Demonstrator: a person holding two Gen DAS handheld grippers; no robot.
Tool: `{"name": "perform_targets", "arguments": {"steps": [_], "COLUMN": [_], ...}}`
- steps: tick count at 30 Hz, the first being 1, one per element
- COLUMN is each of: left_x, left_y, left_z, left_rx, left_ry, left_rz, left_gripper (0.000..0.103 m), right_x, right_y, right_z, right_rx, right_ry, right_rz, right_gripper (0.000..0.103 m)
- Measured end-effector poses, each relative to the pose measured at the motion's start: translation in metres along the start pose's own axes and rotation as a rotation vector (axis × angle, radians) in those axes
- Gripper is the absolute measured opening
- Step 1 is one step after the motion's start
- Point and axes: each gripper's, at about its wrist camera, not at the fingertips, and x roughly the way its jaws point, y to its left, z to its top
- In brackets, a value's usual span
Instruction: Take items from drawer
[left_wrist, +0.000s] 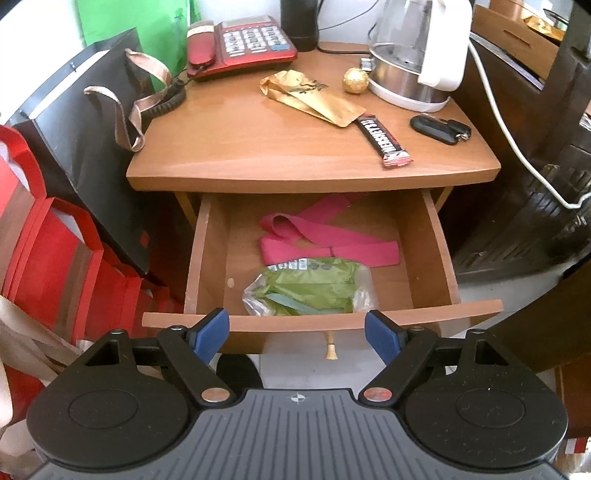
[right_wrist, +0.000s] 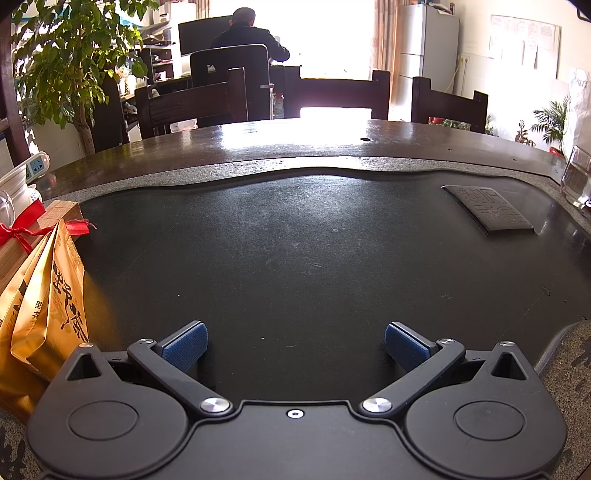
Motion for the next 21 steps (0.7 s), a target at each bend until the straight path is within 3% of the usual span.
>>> {"name": "perform_targets", "arguments": {"steps": [21], "left_x": [-0.004], "left_y": [0.0016], "left_z": [0.0029], "left_rx": [0.022], "left_ry": [-0.002], "left_rz": [0.009], "left_gripper": [0.084], "right_x": [-0.0001], "right_y": [0.0001], "right_z": [-0.0001], "right_rx": [0.0], "right_ry": [0.0], "right_rz": [0.0], "right_gripper": [0.103]}}
